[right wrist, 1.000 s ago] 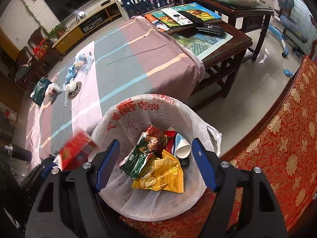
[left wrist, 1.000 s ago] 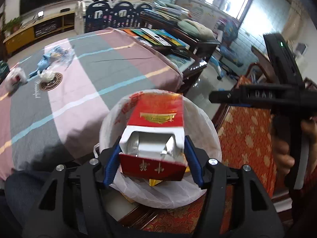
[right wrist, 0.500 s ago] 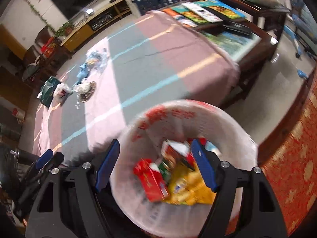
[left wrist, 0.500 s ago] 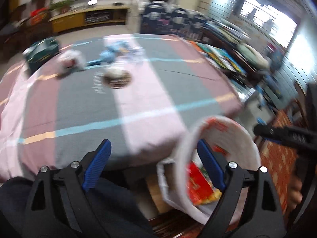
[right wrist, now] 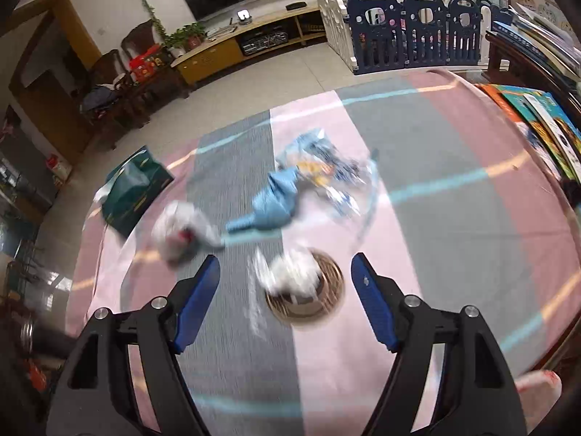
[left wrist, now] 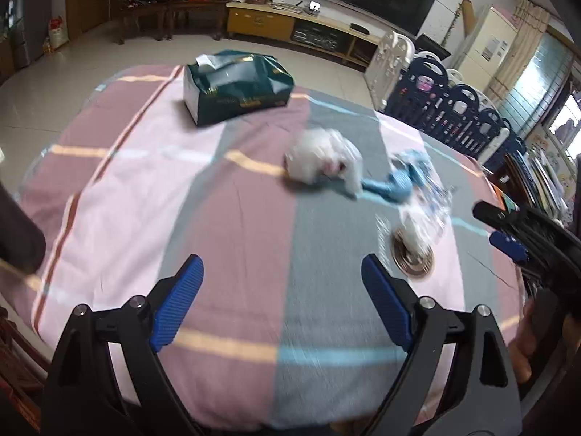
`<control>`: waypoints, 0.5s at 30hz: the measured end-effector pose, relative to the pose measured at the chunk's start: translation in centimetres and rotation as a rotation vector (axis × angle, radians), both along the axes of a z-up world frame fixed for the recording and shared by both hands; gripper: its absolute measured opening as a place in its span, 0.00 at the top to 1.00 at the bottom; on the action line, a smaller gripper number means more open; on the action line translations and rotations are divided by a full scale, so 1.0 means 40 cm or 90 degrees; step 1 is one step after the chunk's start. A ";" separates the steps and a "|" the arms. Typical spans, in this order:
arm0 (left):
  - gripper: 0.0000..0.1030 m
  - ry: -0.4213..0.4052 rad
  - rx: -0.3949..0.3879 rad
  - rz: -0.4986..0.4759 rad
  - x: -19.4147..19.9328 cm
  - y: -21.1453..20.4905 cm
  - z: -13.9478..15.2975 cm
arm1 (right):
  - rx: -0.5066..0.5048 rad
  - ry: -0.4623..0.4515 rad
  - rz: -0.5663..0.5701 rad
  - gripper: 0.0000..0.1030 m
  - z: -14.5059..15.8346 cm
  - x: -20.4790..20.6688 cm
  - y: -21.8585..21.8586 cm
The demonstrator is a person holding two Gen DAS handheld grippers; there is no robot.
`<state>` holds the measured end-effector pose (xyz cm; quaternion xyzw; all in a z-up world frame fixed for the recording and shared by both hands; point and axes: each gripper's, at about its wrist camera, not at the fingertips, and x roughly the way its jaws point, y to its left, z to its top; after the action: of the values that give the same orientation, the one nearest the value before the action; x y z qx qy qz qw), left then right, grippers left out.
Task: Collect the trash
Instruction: 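Grasp the white plastic bag with the left tool while the right tool grasps the blue cloth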
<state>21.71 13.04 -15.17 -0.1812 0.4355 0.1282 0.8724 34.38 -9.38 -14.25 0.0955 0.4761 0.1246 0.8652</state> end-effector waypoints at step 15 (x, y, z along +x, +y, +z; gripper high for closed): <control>0.11 0.047 0.062 -0.074 0.369 0.039 -0.102 | -0.111 0.064 0.032 0.69 -0.196 0.158 0.143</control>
<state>36.48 14.60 -19.24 -0.1079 0.4705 0.1046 0.8695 40.71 -3.66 -22.10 0.0140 0.5303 0.0995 0.8418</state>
